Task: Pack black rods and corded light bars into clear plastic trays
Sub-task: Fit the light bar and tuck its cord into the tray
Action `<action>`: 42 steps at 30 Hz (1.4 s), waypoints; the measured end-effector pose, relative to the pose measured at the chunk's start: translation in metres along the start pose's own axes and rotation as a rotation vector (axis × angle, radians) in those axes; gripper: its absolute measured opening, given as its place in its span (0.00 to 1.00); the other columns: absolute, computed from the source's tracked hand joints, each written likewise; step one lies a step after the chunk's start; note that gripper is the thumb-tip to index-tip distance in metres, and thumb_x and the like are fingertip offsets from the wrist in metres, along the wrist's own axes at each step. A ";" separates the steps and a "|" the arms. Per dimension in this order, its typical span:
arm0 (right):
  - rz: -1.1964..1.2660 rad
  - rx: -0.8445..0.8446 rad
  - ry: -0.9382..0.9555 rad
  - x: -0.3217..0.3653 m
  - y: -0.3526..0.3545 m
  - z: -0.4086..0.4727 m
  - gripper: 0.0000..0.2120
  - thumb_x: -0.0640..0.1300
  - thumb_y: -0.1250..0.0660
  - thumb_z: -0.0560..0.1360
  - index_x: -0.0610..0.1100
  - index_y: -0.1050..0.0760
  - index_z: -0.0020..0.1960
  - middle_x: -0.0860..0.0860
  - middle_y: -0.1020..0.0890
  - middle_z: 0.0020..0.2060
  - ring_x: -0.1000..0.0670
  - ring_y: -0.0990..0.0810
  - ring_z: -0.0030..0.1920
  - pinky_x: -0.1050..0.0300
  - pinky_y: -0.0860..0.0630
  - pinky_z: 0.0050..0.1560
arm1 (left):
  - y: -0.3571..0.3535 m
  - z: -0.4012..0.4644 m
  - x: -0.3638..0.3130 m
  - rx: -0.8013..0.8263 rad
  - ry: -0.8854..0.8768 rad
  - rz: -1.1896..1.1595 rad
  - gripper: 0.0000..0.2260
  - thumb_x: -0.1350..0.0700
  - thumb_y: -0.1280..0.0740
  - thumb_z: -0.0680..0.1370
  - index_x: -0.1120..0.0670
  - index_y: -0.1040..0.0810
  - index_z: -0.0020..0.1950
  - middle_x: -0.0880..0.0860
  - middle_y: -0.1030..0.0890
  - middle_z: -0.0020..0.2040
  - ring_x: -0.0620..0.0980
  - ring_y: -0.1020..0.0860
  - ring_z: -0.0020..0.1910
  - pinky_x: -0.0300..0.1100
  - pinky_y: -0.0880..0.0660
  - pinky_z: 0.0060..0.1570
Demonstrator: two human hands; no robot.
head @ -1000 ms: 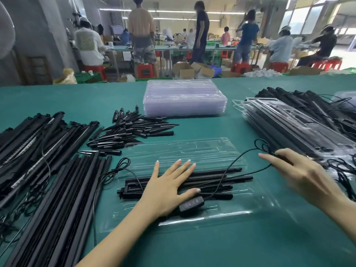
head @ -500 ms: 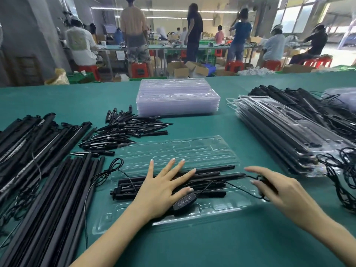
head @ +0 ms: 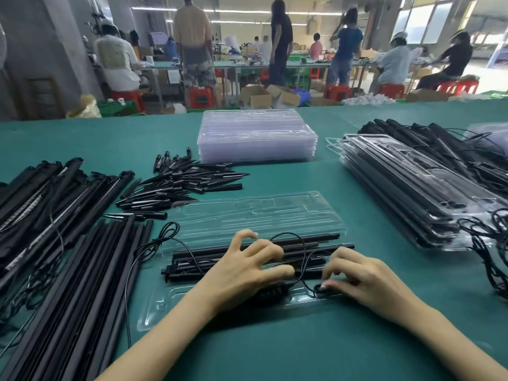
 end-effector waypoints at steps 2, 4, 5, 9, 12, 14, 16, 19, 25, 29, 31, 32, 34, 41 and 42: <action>-0.038 0.046 0.001 0.000 0.002 0.001 0.08 0.53 0.32 0.74 0.49 0.24 0.42 0.58 0.25 0.39 0.61 0.33 0.32 0.66 0.30 0.33 | 0.005 -0.001 -0.003 0.026 -0.099 0.005 0.11 0.59 0.36 0.78 0.45 0.21 0.54 0.48 0.22 0.49 0.48 0.25 0.49 0.45 0.31 0.54; -0.084 0.099 0.002 -0.002 0.007 0.001 0.08 0.53 0.33 0.74 0.49 0.23 0.41 0.59 0.25 0.37 0.59 0.29 0.33 0.62 0.28 0.33 | 0.012 0.000 -0.003 0.103 -0.110 -0.046 0.12 0.60 0.34 0.75 0.46 0.19 0.54 0.48 0.22 0.49 0.47 0.25 0.49 0.41 0.30 0.51; -0.077 0.125 -0.007 -0.003 0.010 0.000 0.08 0.53 0.32 0.73 0.49 0.23 0.41 0.59 0.24 0.37 0.59 0.28 0.33 0.62 0.28 0.34 | 0.016 0.001 -0.003 0.147 -0.076 -0.095 0.13 0.60 0.36 0.74 0.46 0.18 0.54 0.48 0.23 0.48 0.47 0.27 0.48 0.40 0.32 0.50; 0.079 0.215 -0.052 -0.010 0.018 -0.005 0.03 0.48 0.27 0.72 0.53 0.21 0.43 0.59 0.24 0.41 0.62 0.26 0.36 0.71 0.32 0.39 | 0.021 0.002 -0.011 0.361 0.179 -0.326 0.14 0.51 0.39 0.77 0.47 0.20 0.60 0.47 0.25 0.47 0.47 0.28 0.47 0.40 0.33 0.48; 0.133 0.209 -0.053 -0.013 0.019 -0.004 0.02 0.48 0.27 0.71 0.53 0.19 0.44 0.58 0.22 0.40 0.61 0.26 0.39 0.71 0.31 0.41 | 0.017 0.001 -0.011 0.409 0.351 -0.429 0.15 0.46 0.35 0.78 0.46 0.23 0.64 0.45 0.27 0.47 0.43 0.29 0.45 0.36 0.32 0.48; 0.124 0.201 -0.050 -0.014 0.020 -0.002 0.04 0.53 0.28 0.71 0.54 0.17 0.43 0.59 0.21 0.39 0.60 0.26 0.42 0.69 0.30 0.42 | 0.019 0.004 -0.009 0.397 0.381 -0.473 0.14 0.46 0.33 0.76 0.46 0.21 0.60 0.44 0.27 0.45 0.40 0.31 0.42 0.32 0.36 0.44; 0.151 0.203 -0.073 -0.017 0.021 -0.001 0.06 0.56 0.29 0.70 0.55 0.17 0.43 0.59 0.21 0.38 0.59 0.26 0.42 0.65 0.28 0.42 | 0.024 0.007 -0.009 0.384 0.376 -0.461 0.10 0.48 0.32 0.75 0.48 0.21 0.56 0.46 0.22 0.44 0.41 0.29 0.41 0.33 0.35 0.43; 0.242 0.203 -0.142 -0.021 0.020 -0.002 0.04 0.55 0.27 0.68 0.57 0.17 0.43 0.57 0.21 0.38 0.56 0.23 0.42 0.62 0.26 0.42 | 0.027 0.009 -0.014 0.385 0.370 -0.429 0.09 0.49 0.35 0.76 0.49 0.21 0.54 0.47 0.20 0.46 0.45 0.26 0.44 0.36 0.31 0.46; 0.290 0.174 -0.192 -0.023 0.015 -0.008 0.03 0.53 0.27 0.68 0.58 0.17 0.42 0.56 0.21 0.40 0.54 0.22 0.44 0.61 0.26 0.44 | 0.024 0.003 -0.020 0.366 0.440 -0.498 0.09 0.50 0.34 0.78 0.48 0.19 0.56 0.44 0.23 0.50 0.43 0.28 0.51 0.36 0.32 0.49; 0.305 0.132 -0.208 -0.020 0.013 -0.011 0.02 0.51 0.27 0.68 0.57 0.17 0.41 0.55 0.21 0.39 0.53 0.22 0.44 0.64 0.28 0.44 | 0.020 0.002 -0.020 0.342 0.478 -0.526 0.08 0.54 0.30 0.75 0.48 0.17 0.54 0.44 0.19 0.49 0.40 0.29 0.51 0.27 0.36 0.47; 0.317 0.118 -0.219 -0.020 0.013 -0.011 0.01 0.50 0.27 0.68 0.56 0.17 0.40 0.55 0.21 0.39 0.53 0.22 0.43 0.66 0.29 0.45 | 0.019 0.005 -0.017 0.372 0.480 -0.538 0.08 0.56 0.29 0.74 0.49 0.16 0.53 0.45 0.17 0.49 0.40 0.28 0.53 0.21 0.38 0.45; 0.325 0.114 -0.225 -0.020 0.013 -0.011 0.01 0.50 0.27 0.68 0.56 0.17 0.40 0.55 0.21 0.39 0.53 0.22 0.43 0.66 0.29 0.45 | 0.020 0.006 -0.015 0.394 0.491 -0.560 0.09 0.58 0.28 0.73 0.50 0.16 0.53 0.45 0.16 0.49 0.37 0.27 0.53 0.19 0.37 0.44; 0.336 0.110 -0.231 -0.020 0.013 -0.012 0.01 0.50 0.27 0.68 0.56 0.17 0.40 0.55 0.21 0.39 0.53 0.22 0.43 0.66 0.29 0.45 | 0.021 0.007 -0.010 0.434 0.523 -0.599 0.11 0.62 0.27 0.73 0.51 0.16 0.53 0.44 0.16 0.49 0.32 0.26 0.52 0.18 0.35 0.45; 0.329 0.088 -0.214 -0.020 0.014 -0.010 0.02 0.50 0.26 0.68 0.58 0.17 0.39 0.56 0.20 0.39 0.54 0.22 0.42 0.65 0.28 0.43 | 0.022 0.003 -0.026 0.455 0.432 -0.314 0.16 0.59 0.36 0.77 0.42 0.22 0.60 0.43 0.20 0.53 0.42 0.26 0.54 0.36 0.32 0.48; 0.324 0.075 -0.202 -0.020 0.014 -0.011 0.01 0.51 0.27 0.69 0.57 0.17 0.39 0.56 0.21 0.38 0.54 0.22 0.41 0.64 0.27 0.42 | 0.023 -0.001 -0.026 0.443 0.440 -0.339 0.15 0.57 0.36 0.78 0.42 0.23 0.61 0.43 0.21 0.54 0.42 0.27 0.55 0.36 0.32 0.50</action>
Point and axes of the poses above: each hand's wrist, its own z-axis towards the middle knuckle, its own y-axis out of the back of the hand, x = y × z, the point moved 2 cm from there along z, towards the middle knuckle
